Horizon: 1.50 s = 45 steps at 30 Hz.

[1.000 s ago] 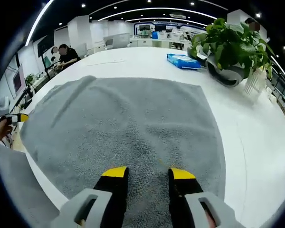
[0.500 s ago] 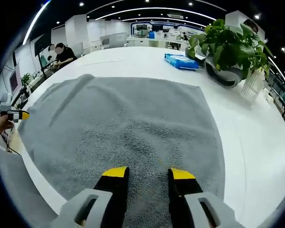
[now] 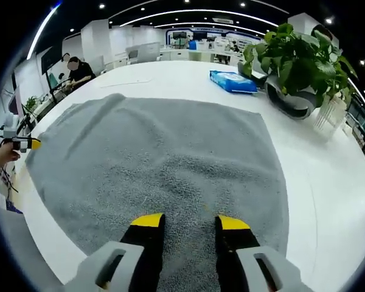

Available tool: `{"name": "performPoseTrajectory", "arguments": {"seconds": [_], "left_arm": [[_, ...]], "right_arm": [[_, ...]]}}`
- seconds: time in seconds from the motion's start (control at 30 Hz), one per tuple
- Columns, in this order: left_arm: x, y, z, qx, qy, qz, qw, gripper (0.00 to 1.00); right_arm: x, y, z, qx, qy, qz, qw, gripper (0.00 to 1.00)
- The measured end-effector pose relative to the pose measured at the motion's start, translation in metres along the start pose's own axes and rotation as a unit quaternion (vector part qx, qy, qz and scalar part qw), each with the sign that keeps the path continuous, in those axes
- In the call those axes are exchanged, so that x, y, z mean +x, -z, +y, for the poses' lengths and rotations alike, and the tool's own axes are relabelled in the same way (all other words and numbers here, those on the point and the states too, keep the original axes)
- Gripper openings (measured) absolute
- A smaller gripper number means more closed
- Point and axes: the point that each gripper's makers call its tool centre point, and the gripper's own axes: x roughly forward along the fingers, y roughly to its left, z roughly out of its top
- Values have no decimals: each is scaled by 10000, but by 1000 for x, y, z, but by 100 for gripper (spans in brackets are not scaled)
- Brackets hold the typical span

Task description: Open the folded towel by lifting each exposed corner and separating the folded layers until the towel lies flat within the target outline without major curled edges

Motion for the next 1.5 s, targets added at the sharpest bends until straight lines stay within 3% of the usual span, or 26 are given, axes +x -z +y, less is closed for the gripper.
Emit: {"name": "performPoseTrajectory", "arguments": {"seconds": [0.47, 0.67, 0.8, 1.03, 1.2, 1.33, 1.5], "left_arm": [[25, -27, 3, 47, 45, -149, 9999, 24], [26, -29, 2, -26, 131, -291, 9995, 25], [18, -26, 0, -213, 182, -281, 9992, 31], [-18, -42, -27, -394, 388, -881, 9946, 37], [-58, -51, -54, -464, 513, -1289, 9892, 42], [-88, -55, -73, -226, 603, -1543, 9859, 43], [-120, -56, -88, -231, 651, -1876, 9798, 48]], "right_arm": [[20, -25, -6, 13, 43, -166, 9999, 31], [19, -26, -6, 81, 25, -193, 9998, 31], [9, -30, -4, 258, -139, -310, 9991, 33], [-23, -42, -1, 9, -164, -631, 9979, 38], [-60, -50, -2, 78, -129, -1187, 9928, 42], [-91, -45, -4, 148, -114, -1472, 9889, 48], [-121, -34, -5, 79, -117, -1699, 9854, 53]]}}
